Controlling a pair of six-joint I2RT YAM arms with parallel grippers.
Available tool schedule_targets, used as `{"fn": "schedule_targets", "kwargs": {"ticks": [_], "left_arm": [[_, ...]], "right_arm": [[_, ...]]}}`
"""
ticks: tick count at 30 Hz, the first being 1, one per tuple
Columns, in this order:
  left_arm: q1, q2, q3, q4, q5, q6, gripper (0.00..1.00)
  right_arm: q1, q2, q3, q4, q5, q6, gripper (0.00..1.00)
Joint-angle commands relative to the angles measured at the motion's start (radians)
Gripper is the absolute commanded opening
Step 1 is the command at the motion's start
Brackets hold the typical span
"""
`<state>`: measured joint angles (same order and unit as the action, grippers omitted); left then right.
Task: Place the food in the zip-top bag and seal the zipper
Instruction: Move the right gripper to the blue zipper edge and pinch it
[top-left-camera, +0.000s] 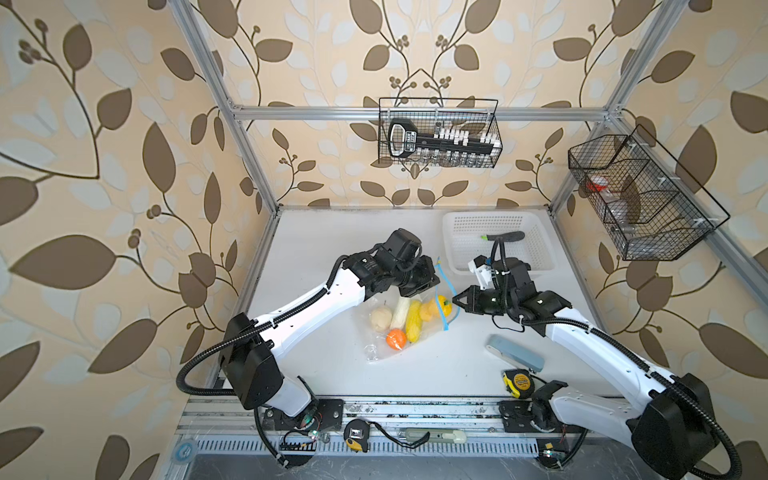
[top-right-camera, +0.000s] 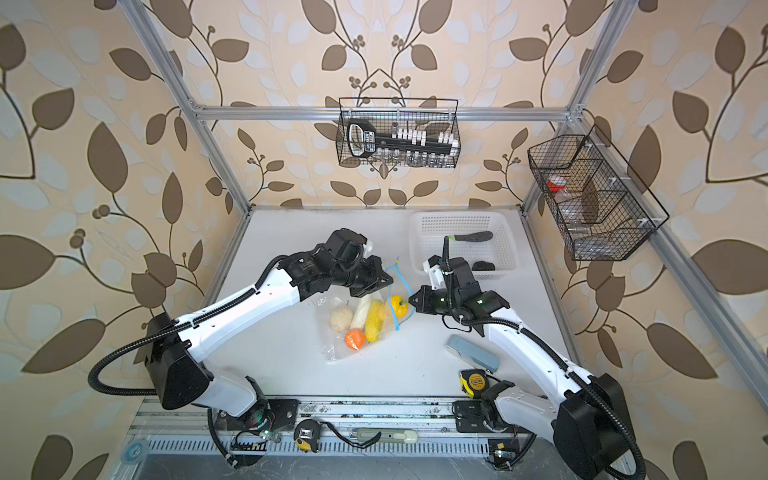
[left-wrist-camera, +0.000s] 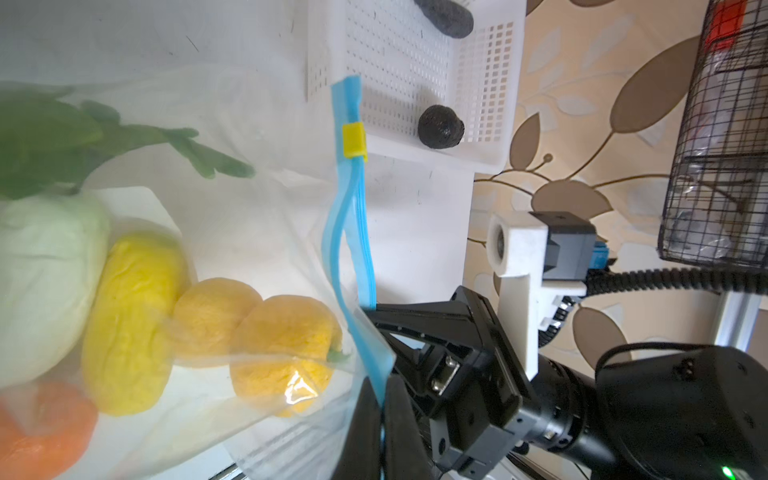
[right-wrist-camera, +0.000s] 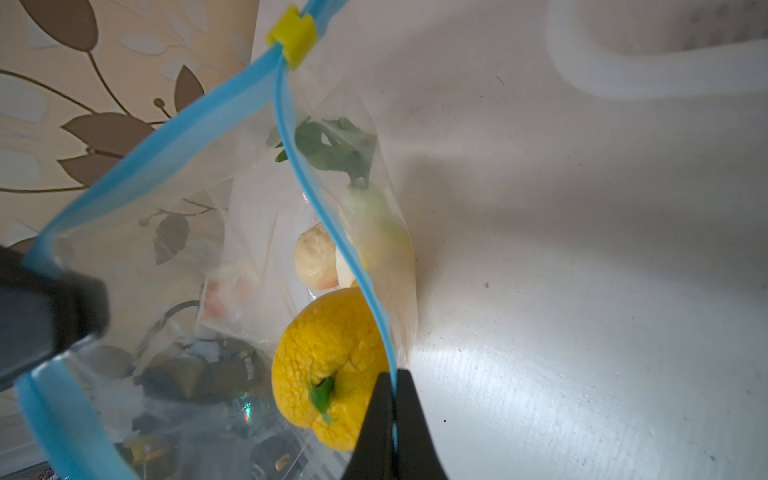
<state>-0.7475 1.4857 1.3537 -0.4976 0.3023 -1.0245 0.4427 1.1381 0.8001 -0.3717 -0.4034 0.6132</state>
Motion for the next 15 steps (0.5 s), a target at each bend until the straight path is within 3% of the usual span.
{"fn": "schedule_targets", "kwargs": {"ticks": [1,15], "left_arm": [[0.026,-0.079,0.002,-0.017,-0.017,0.027,0.01],[0.104,-0.155,0.018,-0.068,-0.01,0.05,0.01]], "right_arm": [[0.017,-0.011,0.054,-0.019,0.006,0.027,0.0],[0.112,0.02,0.272,-0.119,0.115,0.095,0.0]]}}
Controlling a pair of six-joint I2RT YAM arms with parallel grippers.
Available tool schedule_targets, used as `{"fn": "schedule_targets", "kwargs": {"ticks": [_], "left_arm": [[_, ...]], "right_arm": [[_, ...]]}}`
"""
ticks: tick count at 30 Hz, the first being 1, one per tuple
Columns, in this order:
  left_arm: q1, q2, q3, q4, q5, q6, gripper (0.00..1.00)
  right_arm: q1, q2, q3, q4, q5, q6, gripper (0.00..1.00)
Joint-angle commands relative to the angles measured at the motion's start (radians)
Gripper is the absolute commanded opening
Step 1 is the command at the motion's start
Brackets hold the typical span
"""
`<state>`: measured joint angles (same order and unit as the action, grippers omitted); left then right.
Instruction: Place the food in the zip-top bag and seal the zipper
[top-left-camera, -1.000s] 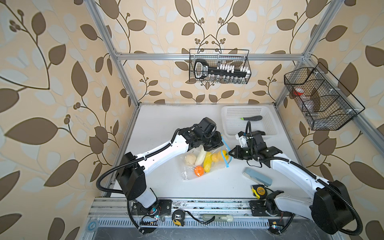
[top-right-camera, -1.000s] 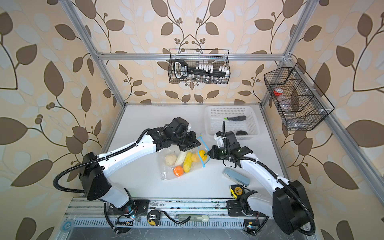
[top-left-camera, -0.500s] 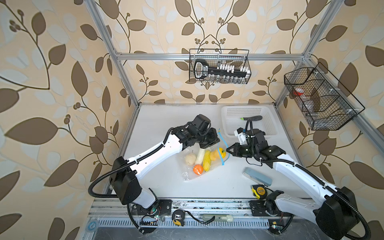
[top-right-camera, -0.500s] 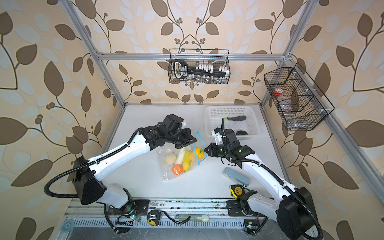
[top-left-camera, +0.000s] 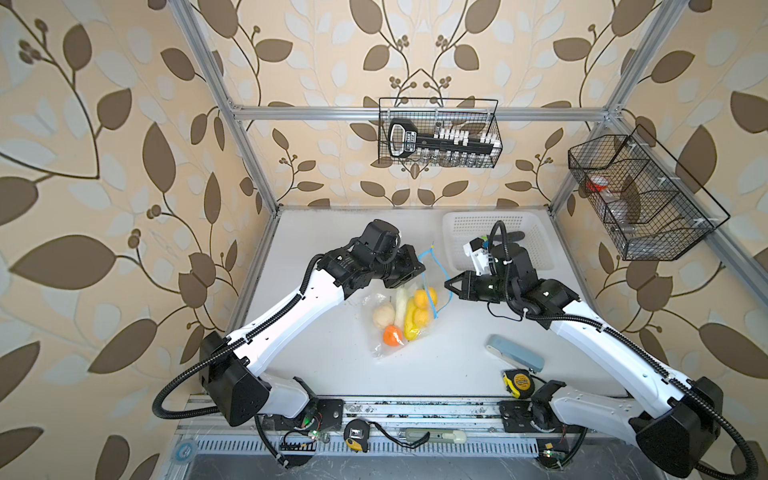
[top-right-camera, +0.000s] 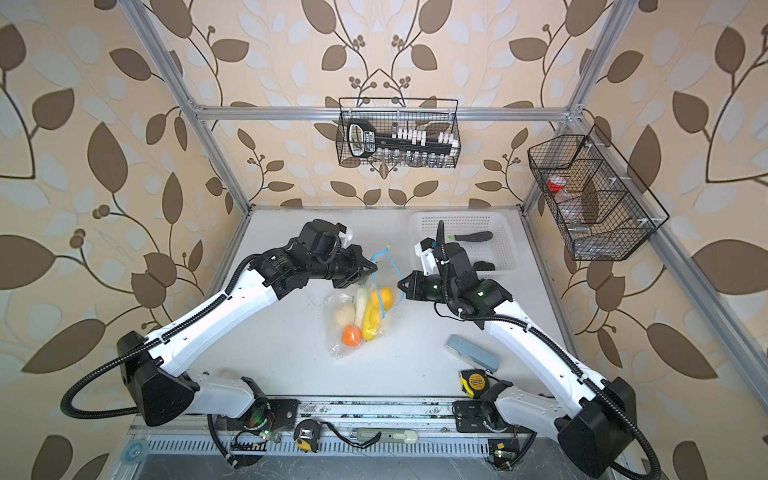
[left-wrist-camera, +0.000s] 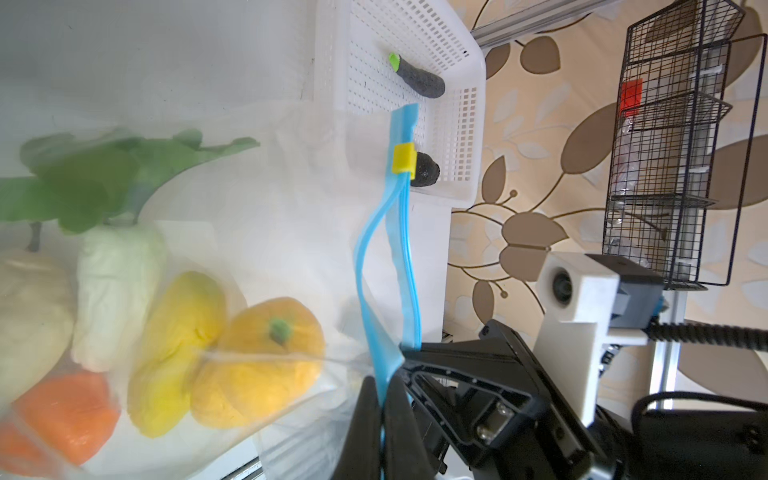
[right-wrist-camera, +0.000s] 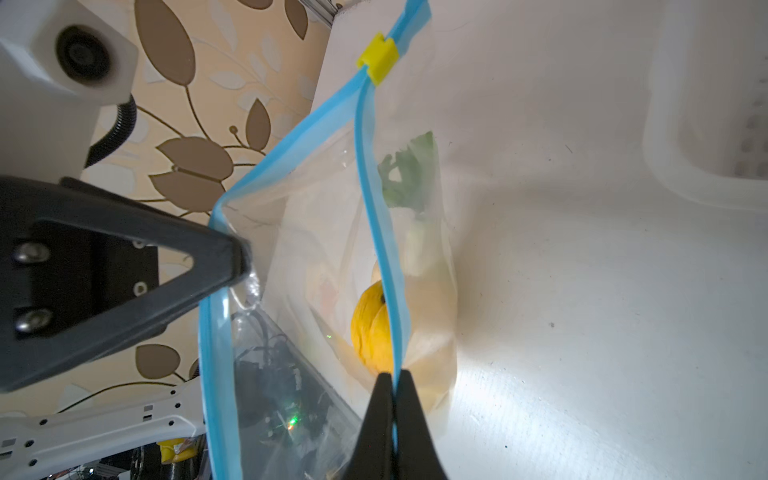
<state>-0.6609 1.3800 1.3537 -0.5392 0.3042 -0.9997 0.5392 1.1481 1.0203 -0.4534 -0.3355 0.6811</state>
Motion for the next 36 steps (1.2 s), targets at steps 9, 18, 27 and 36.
{"fn": "schedule_targets", "kwargs": {"ticks": [9,18,27,36], "left_arm": [[0.061,-0.11,0.024,-0.057,-0.018,0.036,0.02],[0.121,-0.176,0.022,-0.09,-0.047,0.053,0.03],[0.192,-0.227,0.033,-0.134,-0.049,0.078,0.03],[0.305,-0.266,0.089,-0.222,-0.046,0.145,0.04]], "right_arm": [[0.069,0.05,0.152,-0.049,0.084,0.05,0.0],[0.105,0.084,0.217,-0.044,0.103,0.066,0.0],[0.16,0.135,0.311,-0.035,0.133,0.086,0.0],[0.234,0.207,0.351,0.069,0.138,0.147,0.0]]}}
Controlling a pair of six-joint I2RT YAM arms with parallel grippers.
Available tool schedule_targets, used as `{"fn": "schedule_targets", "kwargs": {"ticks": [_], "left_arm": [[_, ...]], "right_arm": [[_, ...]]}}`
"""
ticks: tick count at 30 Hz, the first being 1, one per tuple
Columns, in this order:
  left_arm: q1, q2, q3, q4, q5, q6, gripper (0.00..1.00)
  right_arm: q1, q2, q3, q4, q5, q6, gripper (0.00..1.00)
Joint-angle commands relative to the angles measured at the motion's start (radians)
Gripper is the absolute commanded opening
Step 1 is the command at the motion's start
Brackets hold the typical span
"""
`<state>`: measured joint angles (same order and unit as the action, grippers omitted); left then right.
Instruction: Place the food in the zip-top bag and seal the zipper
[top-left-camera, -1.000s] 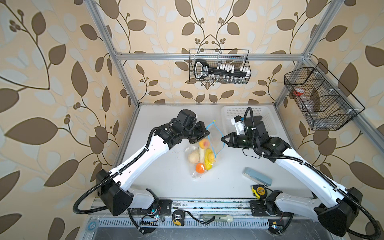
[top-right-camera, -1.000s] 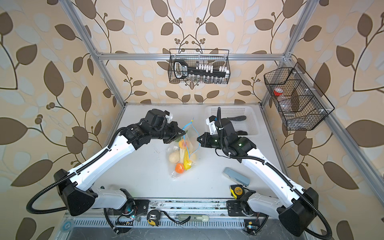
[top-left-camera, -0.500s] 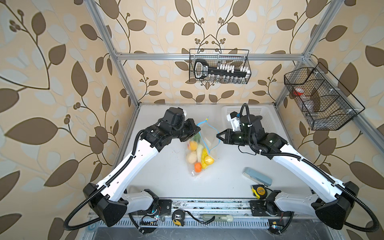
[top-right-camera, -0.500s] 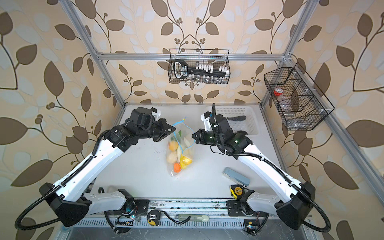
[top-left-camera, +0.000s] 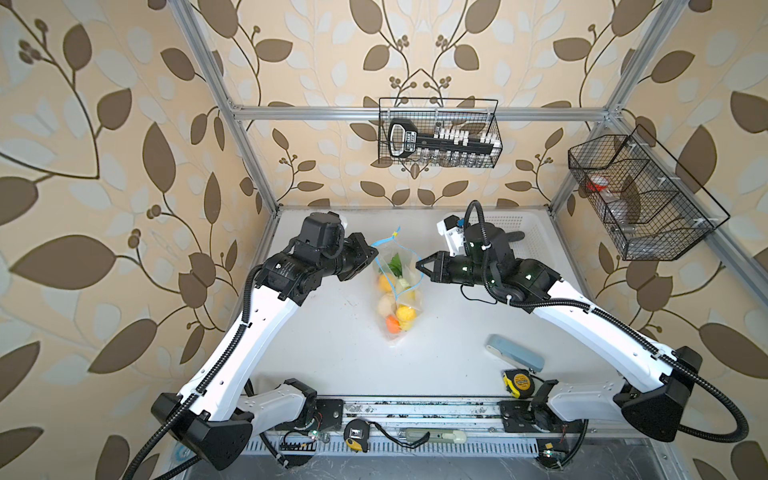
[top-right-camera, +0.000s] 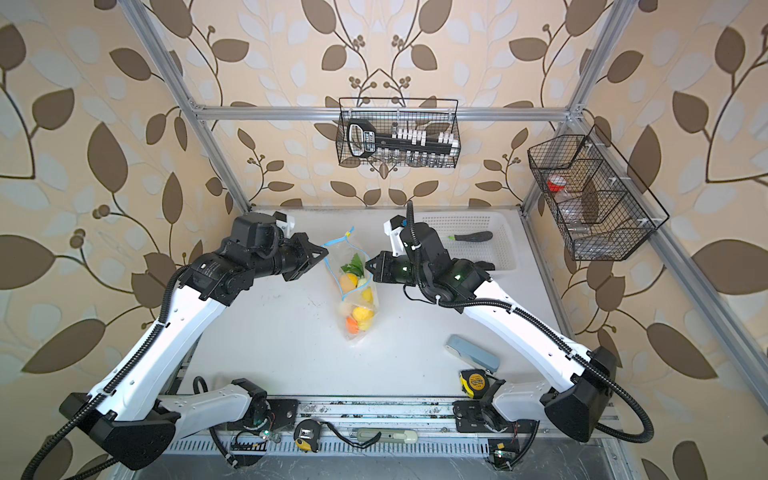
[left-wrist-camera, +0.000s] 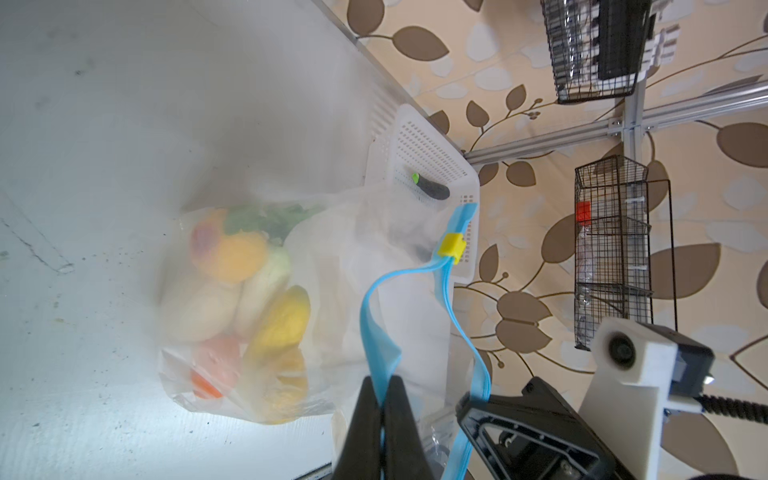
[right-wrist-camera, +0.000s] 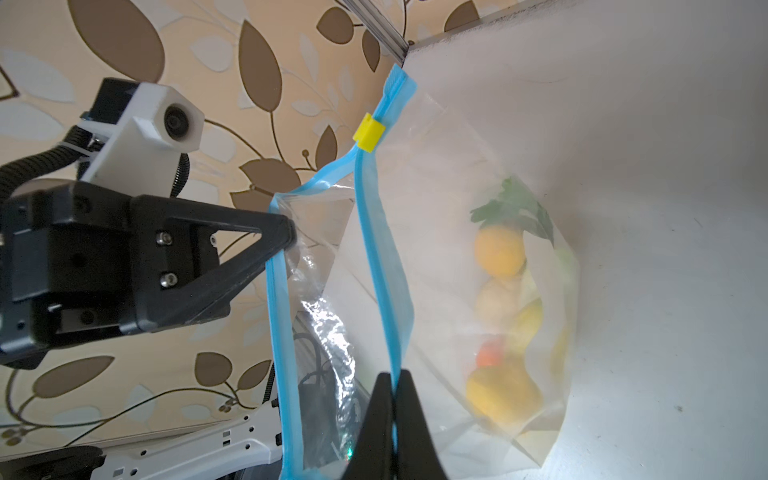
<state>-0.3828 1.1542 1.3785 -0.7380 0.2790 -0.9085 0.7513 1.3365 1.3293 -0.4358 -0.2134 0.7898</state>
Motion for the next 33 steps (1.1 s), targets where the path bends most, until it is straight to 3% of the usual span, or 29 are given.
{"fn": "schedule_targets", "kwargs": {"ticks": [1,8,15,23,29,33], "left_arm": [[0.036,-0.04,0.078,-0.036,-0.022,0.061,0.04],[0.064,-0.026,0.135,-0.073,-0.025,0.1,0.05],[0.06,-0.003,-0.055,0.094,0.107,0.015,0.04],[-0.06,0.054,-0.139,0.191,0.086,-0.033,0.04],[-0.152,0.132,-0.132,0.23,0.077,-0.047,0.04],[-0.184,0.165,-0.147,0.266,0.081,-0.059,0.03]], "right_arm": [[0.031,0.03,0.045,0.067,0.015,0.046,0.0],[0.059,0.073,0.004,0.156,0.016,0.09,0.0],[0.024,0.066,-0.171,0.235,0.014,0.118,0.01],[-0.02,0.021,-0.304,0.249,0.021,0.121,0.04],[-0.064,-0.034,-0.361,0.207,0.043,0.09,0.11],[-0.12,-0.083,-0.38,0.16,0.037,0.021,0.31]]}}
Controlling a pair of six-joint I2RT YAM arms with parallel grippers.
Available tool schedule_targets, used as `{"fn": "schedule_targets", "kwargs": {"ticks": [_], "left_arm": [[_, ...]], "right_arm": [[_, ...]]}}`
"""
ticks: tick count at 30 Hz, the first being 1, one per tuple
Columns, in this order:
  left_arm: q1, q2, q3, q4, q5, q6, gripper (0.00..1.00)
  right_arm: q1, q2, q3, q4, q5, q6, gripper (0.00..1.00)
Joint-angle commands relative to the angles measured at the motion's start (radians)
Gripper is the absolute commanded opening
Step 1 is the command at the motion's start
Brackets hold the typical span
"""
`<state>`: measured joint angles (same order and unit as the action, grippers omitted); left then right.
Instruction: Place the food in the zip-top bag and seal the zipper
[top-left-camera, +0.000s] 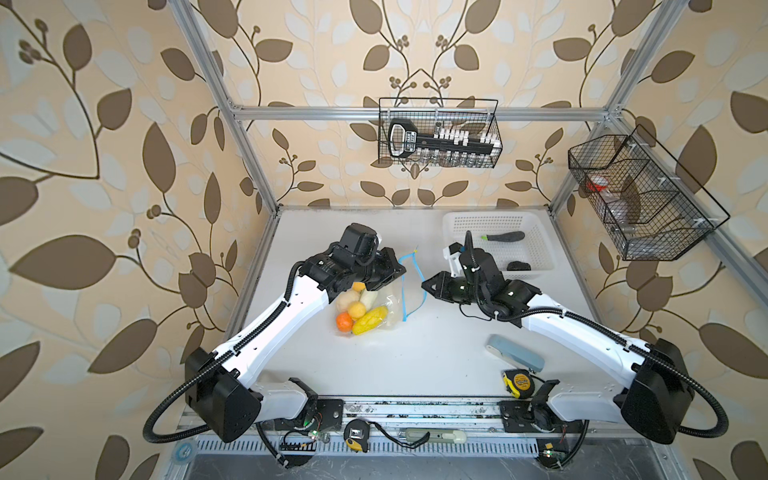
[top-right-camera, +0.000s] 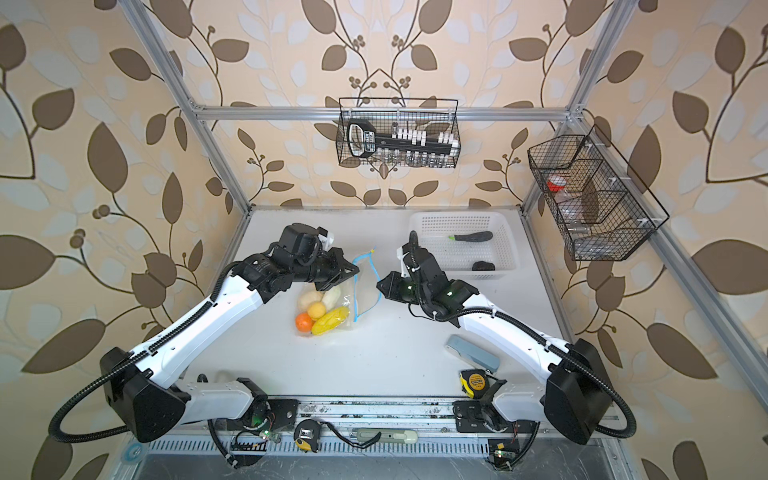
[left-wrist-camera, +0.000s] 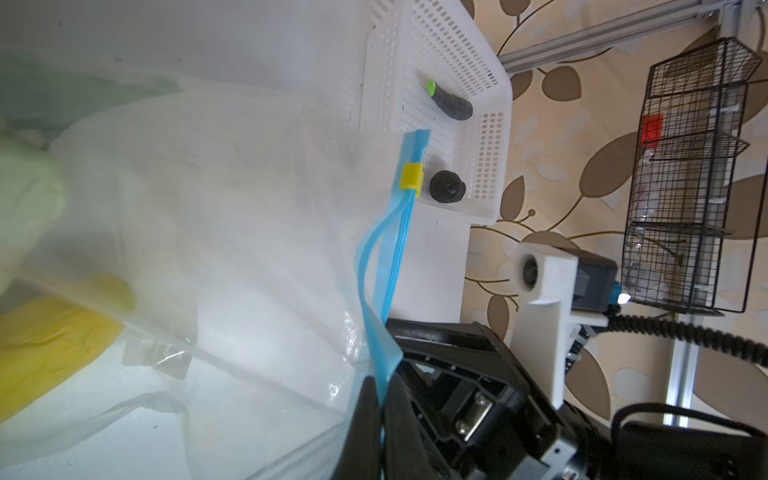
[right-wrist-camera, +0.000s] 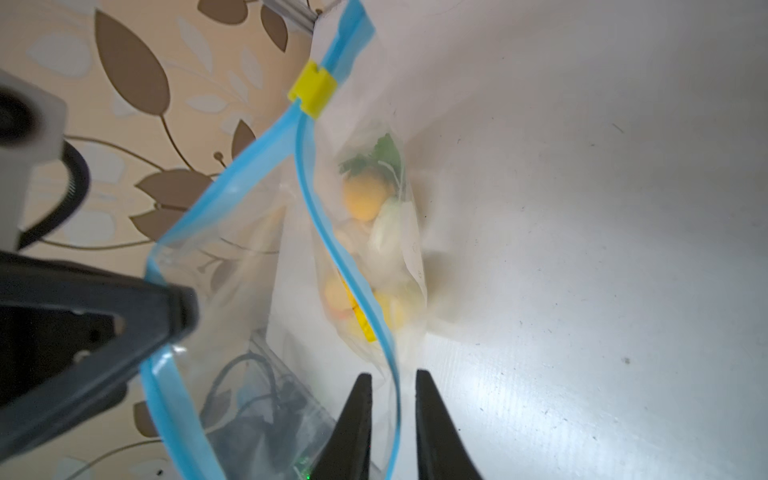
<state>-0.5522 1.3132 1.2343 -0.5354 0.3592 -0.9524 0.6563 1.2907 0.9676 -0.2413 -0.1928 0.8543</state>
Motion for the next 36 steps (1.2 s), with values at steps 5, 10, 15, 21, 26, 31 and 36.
{"fn": "schedule_targets", "kwargs": {"ticks": [5,10,15,21,26,31,36], "left_arm": [[-0.032,0.021,-0.025,0.099,0.007,-0.026,0.03],[-0.039,0.029,-0.039,0.121,0.016,-0.028,0.03],[-0.042,0.039,-0.041,0.13,0.027,-0.024,0.04],[-0.044,0.055,-0.035,0.122,0.047,-0.013,0.03],[-0.043,0.063,-0.03,0.115,0.057,-0.005,0.04],[-0.043,0.076,-0.03,0.114,0.071,-0.004,0.03],[-0.043,0.084,-0.027,0.109,0.079,-0.002,0.03]], "right_arm": [[-0.118,-0.099,-0.012,-0.159,0.097,-0.18,0.46],[-0.245,-0.106,0.008,-0.193,0.241,-0.283,0.5],[-0.372,0.009,0.068,-0.138,0.327,-0.303,0.51],[-0.532,0.235,0.236,-0.142,0.293,-0.389,0.51],[-0.655,0.446,0.452,-0.322,0.158,-0.492,0.51],[-0.692,0.541,0.545,-0.437,0.224,-0.595,0.54],[-0.716,0.596,0.593,-0.505,0.33,-0.635,0.58]]}}
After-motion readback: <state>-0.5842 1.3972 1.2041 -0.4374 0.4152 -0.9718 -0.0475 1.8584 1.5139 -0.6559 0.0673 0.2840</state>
